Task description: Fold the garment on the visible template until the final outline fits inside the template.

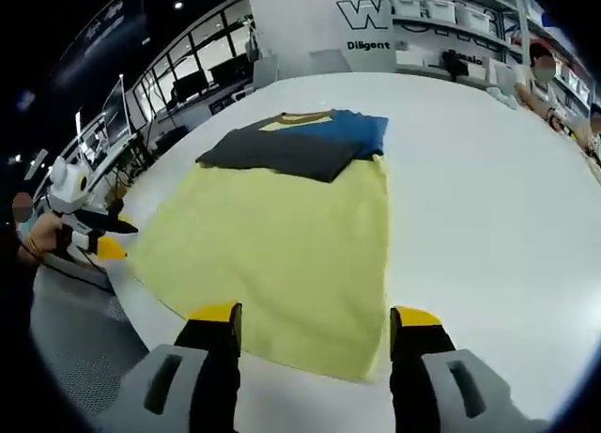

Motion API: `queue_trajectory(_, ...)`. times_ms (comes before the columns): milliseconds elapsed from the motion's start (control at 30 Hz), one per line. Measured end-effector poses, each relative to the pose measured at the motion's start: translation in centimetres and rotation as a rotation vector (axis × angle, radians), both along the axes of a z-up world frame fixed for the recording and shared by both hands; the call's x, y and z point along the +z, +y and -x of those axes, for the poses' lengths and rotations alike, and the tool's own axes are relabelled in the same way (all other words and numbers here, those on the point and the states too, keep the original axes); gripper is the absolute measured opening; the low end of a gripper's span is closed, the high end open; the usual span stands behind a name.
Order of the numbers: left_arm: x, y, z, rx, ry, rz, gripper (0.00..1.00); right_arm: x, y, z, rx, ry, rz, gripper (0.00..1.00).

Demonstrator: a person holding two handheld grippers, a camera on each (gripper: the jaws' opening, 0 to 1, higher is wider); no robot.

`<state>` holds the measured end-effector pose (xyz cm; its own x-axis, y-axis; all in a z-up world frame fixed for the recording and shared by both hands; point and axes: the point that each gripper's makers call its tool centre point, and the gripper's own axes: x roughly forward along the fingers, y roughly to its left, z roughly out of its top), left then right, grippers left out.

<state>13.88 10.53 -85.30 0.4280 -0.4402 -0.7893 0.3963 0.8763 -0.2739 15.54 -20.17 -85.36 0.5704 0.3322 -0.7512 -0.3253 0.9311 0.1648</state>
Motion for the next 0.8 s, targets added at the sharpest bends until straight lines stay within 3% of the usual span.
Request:
queue_trajectory(167, -0.2, 0.0, 0.6, 0.022, 0.003, -0.022, 0.53, -0.5, -0.6, 0.5, -0.017, 0.019, 0.027, 0.51)
queue_trajectory(267, -0.5, 0.5, 0.9, 0.020, 0.009, -0.081, 0.43, -0.4, -0.9, 0.7, -0.037, 0.016, 0.029, 0.45)
queue_trajectory(300, -0.6, 0.6, 0.9, 0.015, 0.005, -0.090, 0.41, -0.4, -1.0, 0.8, -0.045, 0.018, 0.031, 0.42)
queue_trajectory(333, -0.6, 0.9, 0.9, 0.060, 0.014, -0.092, 0.39, -0.3, -1.3, 0.9, -0.057, 0.009, 0.037, 0.39)
queue_trajectory(433, -0.7, 0.8, 1.3, 0.054, 0.013, -0.109, 0.35, -0.8, -2.1, 1.4, -0.077, 0.014, 0.072, 0.27)
queue_trajectory(533, -0.8, 0.7, 1.7, 0.041, 0.019, -0.128, 0.32, -1.2, -2.5, 1.9, -0.097, 0.035, 0.072, 0.22)
queue_trajectory(633, -0.7, 0.4, 2.2, 0.069, 0.042, -0.107, 0.34, -1.4, -2.7, 2.1, -0.116, 0.043, 0.057, 0.18)
queue_trajectory(800, -1.0, 0.5, 2.5, 0.098, 0.055, -0.115, 0.22, -1.6, -2.8, 2.3, -0.128, 0.048, 0.057, 0.04)
